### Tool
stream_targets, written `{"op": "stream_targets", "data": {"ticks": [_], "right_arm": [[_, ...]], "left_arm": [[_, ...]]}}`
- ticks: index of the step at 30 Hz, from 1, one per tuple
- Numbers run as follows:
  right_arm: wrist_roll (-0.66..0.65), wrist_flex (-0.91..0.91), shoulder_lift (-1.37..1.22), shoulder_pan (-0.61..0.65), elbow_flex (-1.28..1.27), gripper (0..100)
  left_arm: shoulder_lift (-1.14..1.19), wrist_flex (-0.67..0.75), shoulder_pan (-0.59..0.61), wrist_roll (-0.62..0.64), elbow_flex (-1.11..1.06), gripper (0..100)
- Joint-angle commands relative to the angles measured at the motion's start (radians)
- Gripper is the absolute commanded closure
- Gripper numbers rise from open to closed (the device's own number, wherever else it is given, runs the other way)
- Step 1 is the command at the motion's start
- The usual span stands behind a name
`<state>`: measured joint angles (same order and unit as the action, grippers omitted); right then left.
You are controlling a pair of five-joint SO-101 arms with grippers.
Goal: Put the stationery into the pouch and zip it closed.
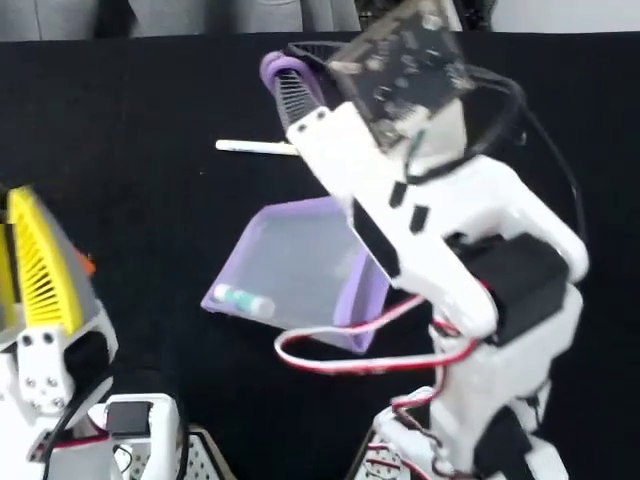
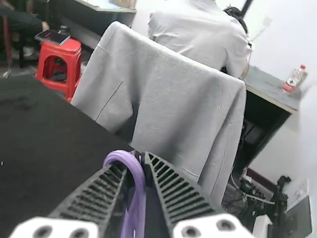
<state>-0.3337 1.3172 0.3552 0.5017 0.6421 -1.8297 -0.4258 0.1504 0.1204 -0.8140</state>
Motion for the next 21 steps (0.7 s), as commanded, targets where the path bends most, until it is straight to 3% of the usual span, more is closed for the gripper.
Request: {"op": "stream_targets", "data": {"ticks": [1,6,11,15,21], "right_arm": [[-0.046,0.026,-0.134,0.031,0.213,98.7],[-0.051,0.028,-0.269,0.117,0.467,98.6],[-0.051,0.075,-0.283,0.219,0.673,98.6],[-0.051,0.078,-0.255,0.235,0.728,98.6],[-0.049,0.06,-0.252,0.236,0.727,98.6]], "left_arm": [[0.003,0.112,0.027,0.011,0.007,97],[0.003,0.238,0.033,0.005,0.008,97],[0.002,0.236,0.033,-0.038,-0.018,97],[0.002,0.244,0.033,-0.117,-0.033,97],[0.002,0.239,0.024,-0.112,-0.024,97]]}}
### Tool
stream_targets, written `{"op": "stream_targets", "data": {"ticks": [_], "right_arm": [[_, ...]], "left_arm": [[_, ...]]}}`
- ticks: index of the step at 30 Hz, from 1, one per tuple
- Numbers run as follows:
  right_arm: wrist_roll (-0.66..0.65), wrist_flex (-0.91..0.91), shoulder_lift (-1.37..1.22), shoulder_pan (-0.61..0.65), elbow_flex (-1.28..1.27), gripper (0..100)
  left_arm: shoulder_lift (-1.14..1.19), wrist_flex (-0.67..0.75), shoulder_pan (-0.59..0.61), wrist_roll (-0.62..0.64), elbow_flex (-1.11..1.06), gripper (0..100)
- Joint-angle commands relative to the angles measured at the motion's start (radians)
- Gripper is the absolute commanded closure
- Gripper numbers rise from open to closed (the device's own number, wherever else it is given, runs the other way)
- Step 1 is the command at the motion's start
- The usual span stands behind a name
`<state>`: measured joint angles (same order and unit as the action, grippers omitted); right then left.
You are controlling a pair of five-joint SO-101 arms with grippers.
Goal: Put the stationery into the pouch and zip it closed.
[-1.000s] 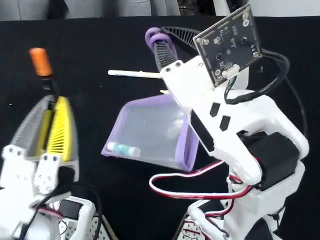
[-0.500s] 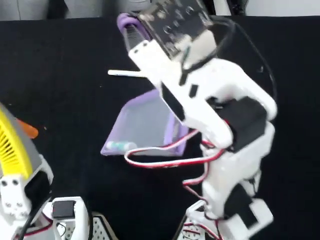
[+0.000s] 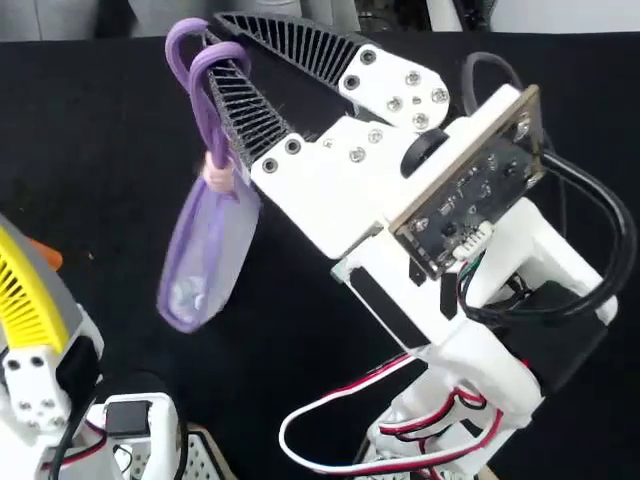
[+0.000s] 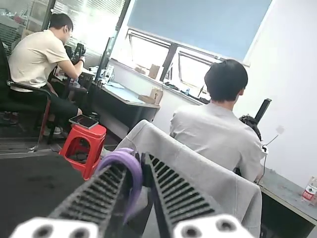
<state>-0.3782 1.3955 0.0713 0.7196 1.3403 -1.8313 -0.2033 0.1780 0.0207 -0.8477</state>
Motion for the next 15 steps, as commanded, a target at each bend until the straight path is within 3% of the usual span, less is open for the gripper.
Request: {"op": "stream_targets", "data": {"ticks": [1,3,8,12,15], "right_arm": [[-0.002,-0.018,0.027,0.018,0.028,98.6],[-0.002,-0.018,0.015,0.02,0.028,98.6],[-0.006,-0.057,-0.045,0.02,0.028,98.6],[-0.006,-0.11,-0.097,0.02,0.028,98.6],[-0.008,-0.141,-0.136,0.02,0.028,98.6]], "left_arm": [[0.003,0.015,-0.005,-0.012,0.007,97],[0.003,0.009,-0.005,0.018,-0.004,97],[0.005,-0.092,-0.004,0.233,-0.021,97],[0.008,-0.158,-0.012,0.236,-0.021,97],[0.008,-0.21,-0.085,0.233,-0.021,97]]}}
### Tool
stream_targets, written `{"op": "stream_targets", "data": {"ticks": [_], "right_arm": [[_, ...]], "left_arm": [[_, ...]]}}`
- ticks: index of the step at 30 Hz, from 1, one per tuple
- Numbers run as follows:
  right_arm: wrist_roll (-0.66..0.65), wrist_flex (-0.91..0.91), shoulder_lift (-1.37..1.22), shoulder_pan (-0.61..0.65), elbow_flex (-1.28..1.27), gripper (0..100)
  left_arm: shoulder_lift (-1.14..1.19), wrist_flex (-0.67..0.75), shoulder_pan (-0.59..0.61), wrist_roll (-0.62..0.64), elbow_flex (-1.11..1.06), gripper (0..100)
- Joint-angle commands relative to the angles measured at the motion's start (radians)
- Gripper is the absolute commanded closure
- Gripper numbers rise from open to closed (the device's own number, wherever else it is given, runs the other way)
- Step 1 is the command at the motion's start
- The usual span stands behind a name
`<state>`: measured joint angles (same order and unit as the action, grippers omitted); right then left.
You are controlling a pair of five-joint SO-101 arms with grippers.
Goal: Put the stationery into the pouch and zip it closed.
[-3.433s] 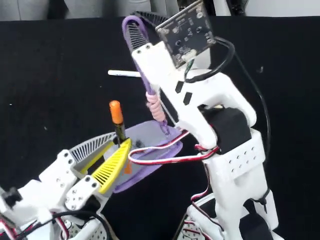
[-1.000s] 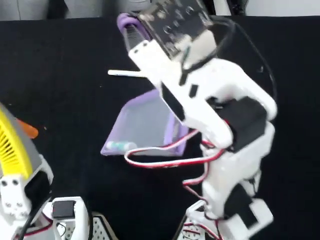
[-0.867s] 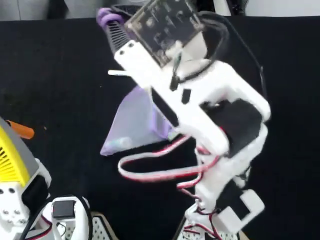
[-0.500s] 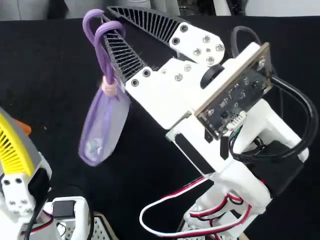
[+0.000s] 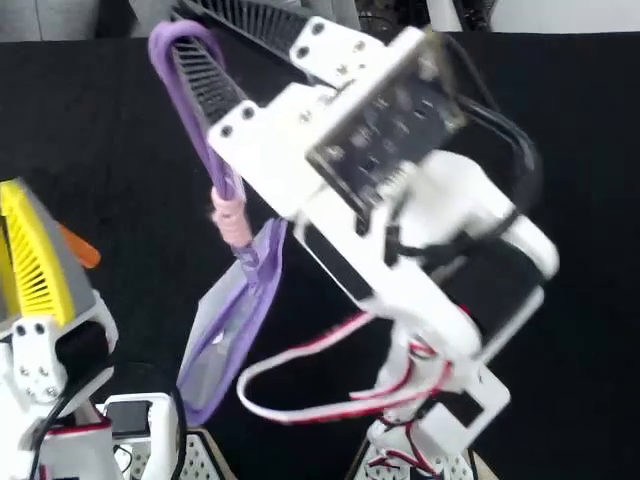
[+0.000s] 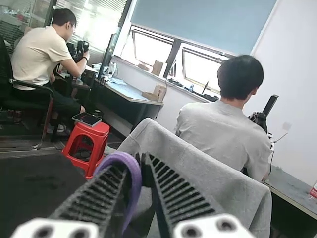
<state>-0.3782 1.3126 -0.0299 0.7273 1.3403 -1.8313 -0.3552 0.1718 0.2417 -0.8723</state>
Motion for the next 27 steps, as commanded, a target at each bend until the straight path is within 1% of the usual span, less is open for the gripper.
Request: {"op": "stream_targets", "data": {"ticks": [1,3,6,8,11,15,19,22,24,27], "right_arm": [[-0.008,-0.072,-0.05,0.011,0.028,98.6],[-0.018,-0.1,-0.082,0.008,0.028,98.6],[-0.077,-0.132,-0.133,0.008,0.028,98.6],[-0.095,-0.157,-0.159,0.008,0.028,98.6],[-0.091,-0.207,-0.18,0.008,0.03,98.6],[-0.091,-0.221,-0.182,0.008,0.036,98.6],[-0.091,-0.219,-0.185,0.008,0.03,98.6],[-0.091,-0.213,-0.183,0.008,0.03,98.6],[-0.091,-0.204,-0.182,0.006,0.039,98.6],[-0.091,-0.175,-0.182,0.006,0.039,98.6]], "left_arm": [[0.008,-0.086,-0.113,0.012,0.01,97],[0.008,-0.118,-0.182,0.012,0.012,97],[0.005,-0.14,-0.286,0.012,0.013,97],[0.003,-0.16,-0.329,0.012,0.013,97],[0.003,-0.235,-0.394,0.02,0.015,97],[0.003,-0.347,-0.492,0.02,0.016,97],[0.003,-0.382,-0.57,0.02,0.051,97],[0.003,-0.379,-0.575,0.015,0.07,97],[0.003,-0.373,-0.552,0.012,0.073,97],[0.003,-0.315,-0.456,0.012,0.073,97]]}}
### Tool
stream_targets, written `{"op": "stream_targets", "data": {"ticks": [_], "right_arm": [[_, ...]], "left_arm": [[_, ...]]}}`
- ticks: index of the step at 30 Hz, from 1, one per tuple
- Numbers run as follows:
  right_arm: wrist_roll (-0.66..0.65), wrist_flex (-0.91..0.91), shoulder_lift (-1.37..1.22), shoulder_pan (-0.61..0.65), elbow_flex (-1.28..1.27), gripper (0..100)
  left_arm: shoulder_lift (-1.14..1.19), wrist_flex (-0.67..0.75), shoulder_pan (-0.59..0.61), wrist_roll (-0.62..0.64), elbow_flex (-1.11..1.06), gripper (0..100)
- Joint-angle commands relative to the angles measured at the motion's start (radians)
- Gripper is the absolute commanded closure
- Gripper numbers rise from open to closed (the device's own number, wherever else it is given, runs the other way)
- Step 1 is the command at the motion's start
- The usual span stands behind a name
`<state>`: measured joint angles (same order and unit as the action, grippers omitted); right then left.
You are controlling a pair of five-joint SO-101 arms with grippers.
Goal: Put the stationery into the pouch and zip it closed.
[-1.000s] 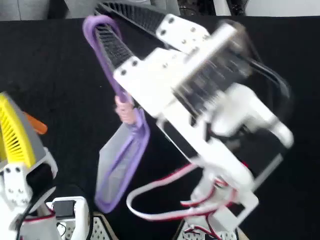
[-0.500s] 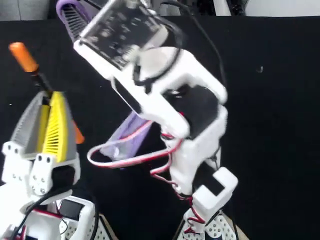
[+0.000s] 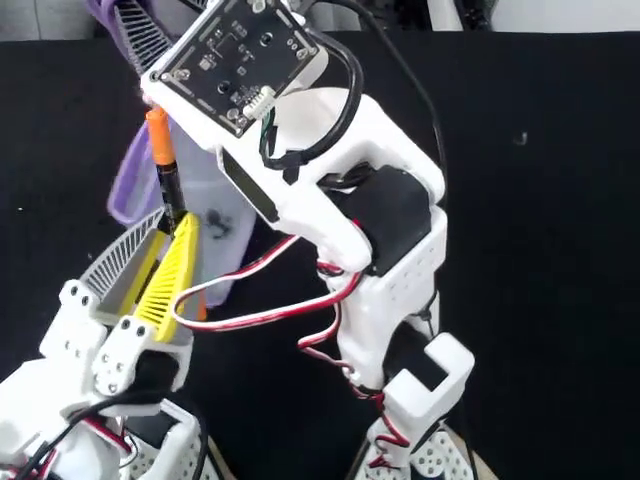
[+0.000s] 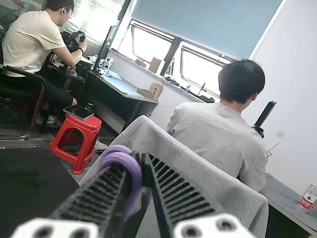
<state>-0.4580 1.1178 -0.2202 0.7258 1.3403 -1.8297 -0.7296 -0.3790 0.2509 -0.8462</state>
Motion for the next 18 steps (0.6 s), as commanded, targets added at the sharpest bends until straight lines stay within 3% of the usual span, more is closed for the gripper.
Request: {"op": "stream_targets", "data": {"ticks": [1,8,16,18], "right_arm": [[-0.011,0.035,0.008,0.008,0.039,98.7],[-0.009,0.135,0.025,-0.048,0.044,98.7],[-0.008,0.264,0.093,-0.075,0.045,98.7],[0.02,0.296,0.108,-0.109,0.045,98.7]], "left_arm": [[0.002,0.092,0.137,0.003,0.047,97],[0.002,0.327,0.432,0.012,-0.039,97],[0.003,0.695,0.453,0.014,-0.309,97],[0.005,0.796,0.429,0.066,-0.371,97]]}}
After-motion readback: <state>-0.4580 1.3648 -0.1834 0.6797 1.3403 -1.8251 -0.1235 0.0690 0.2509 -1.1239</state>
